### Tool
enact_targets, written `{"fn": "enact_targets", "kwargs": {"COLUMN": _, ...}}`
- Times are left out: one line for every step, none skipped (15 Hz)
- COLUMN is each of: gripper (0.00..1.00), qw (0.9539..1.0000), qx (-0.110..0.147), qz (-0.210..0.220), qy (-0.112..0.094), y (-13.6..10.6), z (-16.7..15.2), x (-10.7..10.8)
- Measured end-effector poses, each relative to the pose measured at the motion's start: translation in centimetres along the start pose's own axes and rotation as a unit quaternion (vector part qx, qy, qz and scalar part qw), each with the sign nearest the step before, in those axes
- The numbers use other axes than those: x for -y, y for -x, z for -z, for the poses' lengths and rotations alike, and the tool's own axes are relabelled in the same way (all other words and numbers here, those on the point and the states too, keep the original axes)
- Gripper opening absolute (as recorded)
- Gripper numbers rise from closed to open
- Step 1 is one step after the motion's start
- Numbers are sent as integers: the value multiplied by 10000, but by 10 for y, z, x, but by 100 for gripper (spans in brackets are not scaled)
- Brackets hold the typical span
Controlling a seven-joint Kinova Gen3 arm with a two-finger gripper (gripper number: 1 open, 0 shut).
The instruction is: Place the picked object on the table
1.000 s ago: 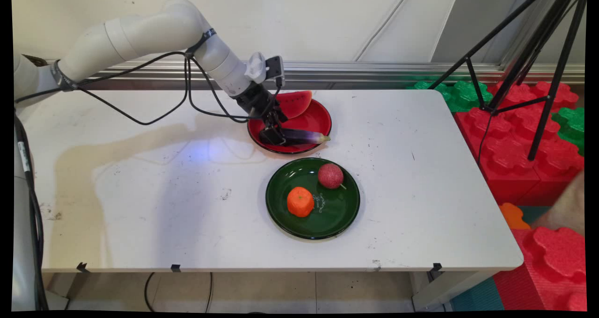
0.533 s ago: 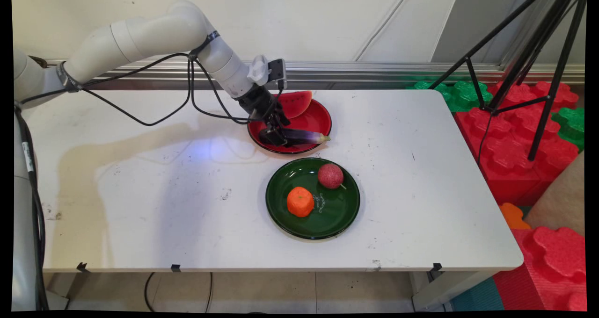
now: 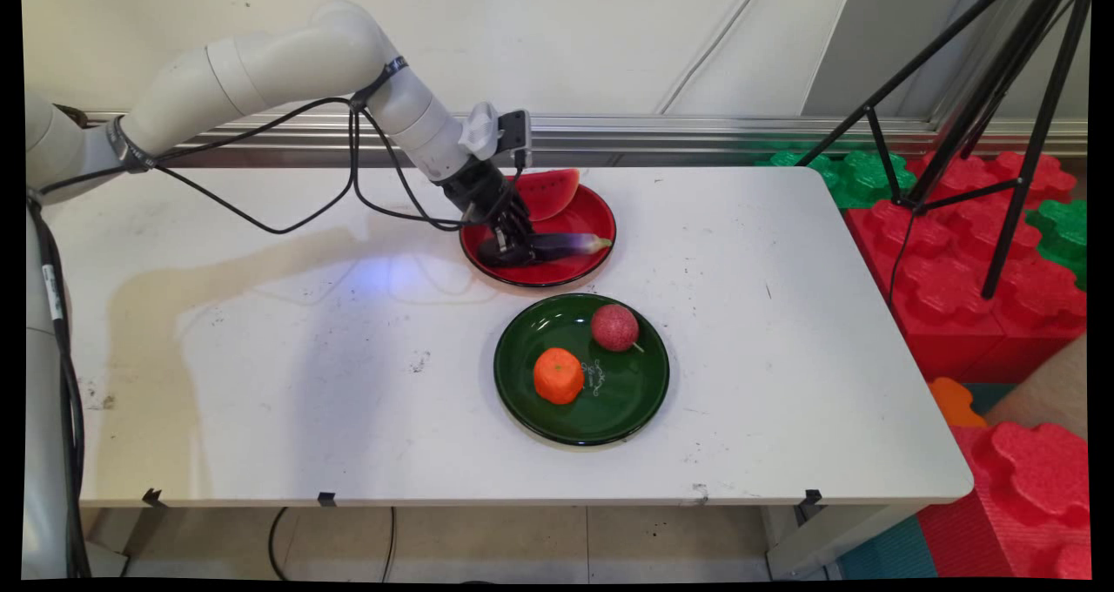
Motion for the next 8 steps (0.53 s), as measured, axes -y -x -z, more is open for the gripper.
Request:
{"fn": "enact_targets", "kwargs": {"gripper": 0, "qw": 10000, "qx": 0, "qz": -18, "qy": 0, "y": 1, "z": 1, "x": 1}}
{"fn": "enact_targets", "kwargs": {"gripper": 0, "qw": 10000, "qx": -3, "qz": -22, "qy": -5, "y": 1, "z": 3, "x": 1}}
{"fn": "enact_targets", "kwargs": {"gripper": 0, "qw": 10000, "qx": -12, "qz": -21, "qy": -14, "y": 2, "z": 5, "x": 2}}
{"fn": "enact_targets", "kwargs": {"gripper": 0, "qw": 10000, "qx": -31, "qz": -8, "qy": -29, "y": 2, "z": 8, "x": 2}}
{"fn": "enact_targets", "kwargs": {"gripper": 0, "qw": 10000, "qx": -59, "qz": 9, "qy": -45, "y": 2, "z": 11, "x": 3}}
{"fn": "enact_targets", "kwargs": {"gripper": 0, "qw": 9999, "qx": -80, "qz": 20, "qy": -59, "y": 2, "z": 14, "x": 3}}
{"fn": "enact_targets", "kwargs": {"gripper": 0, "qw": 9999, "qx": -114, "qz": 39, "qy": -81, "y": 2, "z": 18, "x": 3}}
{"fn": "enact_targets", "kwargs": {"gripper": 0, "qw": 9998, "qx": -137, "qz": 50, "qy": -94, "y": 2, "z": 21, "x": 3}}
